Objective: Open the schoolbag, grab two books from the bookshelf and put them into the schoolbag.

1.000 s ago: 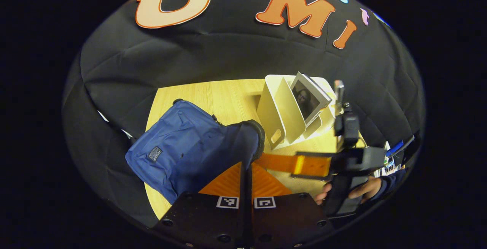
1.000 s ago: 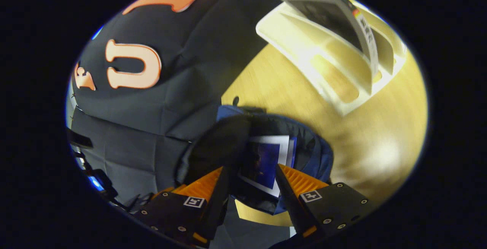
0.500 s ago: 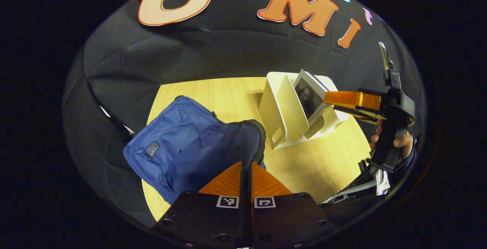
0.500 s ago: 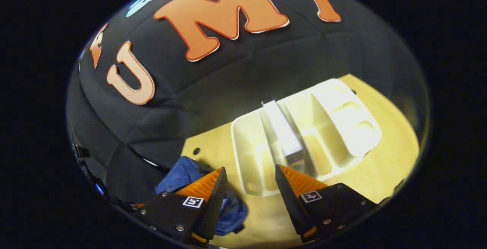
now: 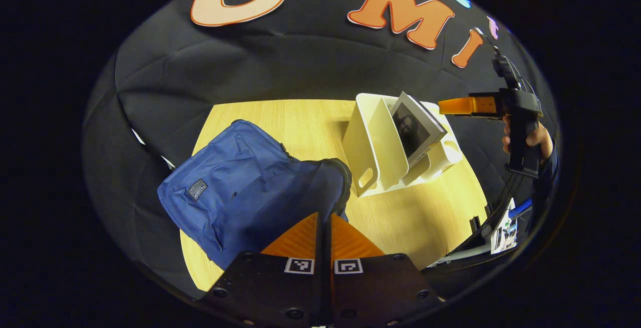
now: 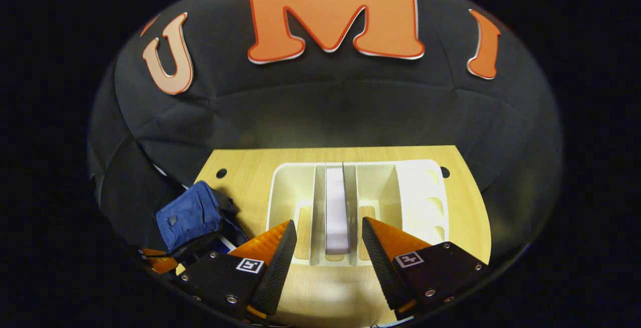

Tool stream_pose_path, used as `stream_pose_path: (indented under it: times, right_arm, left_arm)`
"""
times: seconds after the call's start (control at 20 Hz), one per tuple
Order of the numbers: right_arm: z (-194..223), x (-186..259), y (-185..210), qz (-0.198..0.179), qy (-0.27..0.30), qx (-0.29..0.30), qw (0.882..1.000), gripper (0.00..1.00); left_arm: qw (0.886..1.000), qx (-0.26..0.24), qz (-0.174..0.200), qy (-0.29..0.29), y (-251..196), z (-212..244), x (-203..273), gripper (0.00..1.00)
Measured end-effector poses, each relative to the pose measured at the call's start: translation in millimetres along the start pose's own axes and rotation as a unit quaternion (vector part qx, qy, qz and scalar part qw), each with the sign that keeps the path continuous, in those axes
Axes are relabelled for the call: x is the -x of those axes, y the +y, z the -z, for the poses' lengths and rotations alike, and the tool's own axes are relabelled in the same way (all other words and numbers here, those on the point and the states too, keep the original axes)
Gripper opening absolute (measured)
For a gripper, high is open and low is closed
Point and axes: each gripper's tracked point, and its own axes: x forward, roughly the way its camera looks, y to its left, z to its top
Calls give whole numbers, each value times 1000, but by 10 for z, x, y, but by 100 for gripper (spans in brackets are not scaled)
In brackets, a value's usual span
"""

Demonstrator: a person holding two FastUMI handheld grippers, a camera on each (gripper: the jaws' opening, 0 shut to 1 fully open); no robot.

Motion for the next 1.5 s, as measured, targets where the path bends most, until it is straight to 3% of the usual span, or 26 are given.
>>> stream_pose_path:
  times: [0.25,0.45,0.5,0.55,0.6,0.65,0.75,0.8,1.05,1.1,1.15,1.5]
  right_arm:
    - [182,-491,-134,30,100,54,993,80]
    - [364,-772,-129,32,161,60,985,77]
    - [346,-800,-137,35,165,63,984,72]
    - [313,-832,-179,46,166,67,983,59]
    - [287,-877,-200,51,168,68,982,65]
    - [269,-884,-205,54,174,66,981,60]
    - [280,-925,-160,45,186,52,980,41]
    - [295,-921,-141,39,194,43,979,36]
    - [273,-782,-165,30,195,40,980,37]
    - [255,-722,-186,29,193,41,980,28]
    - [224,-668,-224,28,190,35,981,36]
    - [-202,48,-266,-36,127,-31,991,36]
  left_arm:
    - [1000,14,8,0,18,45,-21,1]
    - [999,30,17,4,17,110,-65,1]
    - [999,32,18,4,28,127,-69,1]
    - [999,33,19,7,43,134,-87,1]
    - [999,34,18,7,45,130,-93,1]
    - [999,34,19,7,44,123,-98,1]
    - [999,33,19,5,39,131,-90,1]
    - [999,33,20,5,47,132,-86,1]
    - [999,38,22,6,56,161,-79,1]
    - [999,38,22,6,53,173,-84,1]
    - [999,38,21,6,55,166,-79,1]
    - [999,26,21,3,53,162,-65,1]
